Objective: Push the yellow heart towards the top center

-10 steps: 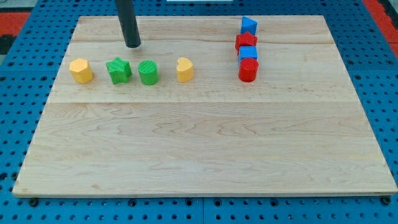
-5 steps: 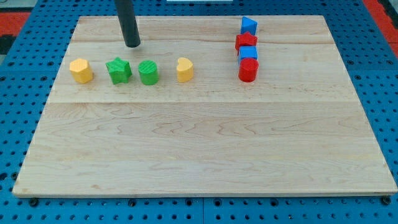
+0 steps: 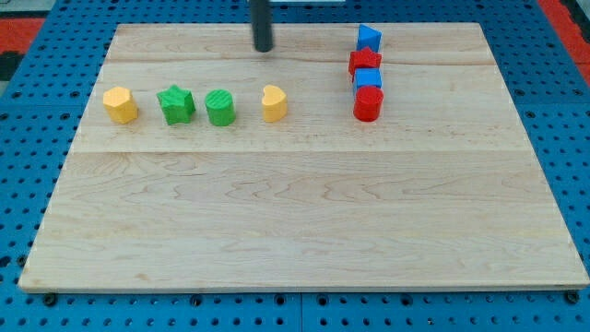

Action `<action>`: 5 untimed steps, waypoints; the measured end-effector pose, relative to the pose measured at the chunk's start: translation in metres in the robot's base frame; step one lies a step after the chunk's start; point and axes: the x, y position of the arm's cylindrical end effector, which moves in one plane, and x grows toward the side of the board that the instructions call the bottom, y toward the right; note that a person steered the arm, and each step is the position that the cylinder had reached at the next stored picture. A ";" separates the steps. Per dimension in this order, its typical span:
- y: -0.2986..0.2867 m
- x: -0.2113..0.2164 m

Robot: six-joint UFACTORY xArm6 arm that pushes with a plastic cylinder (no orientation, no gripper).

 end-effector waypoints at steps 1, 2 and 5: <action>0.041 0.000; 0.041 0.016; 0.035 0.089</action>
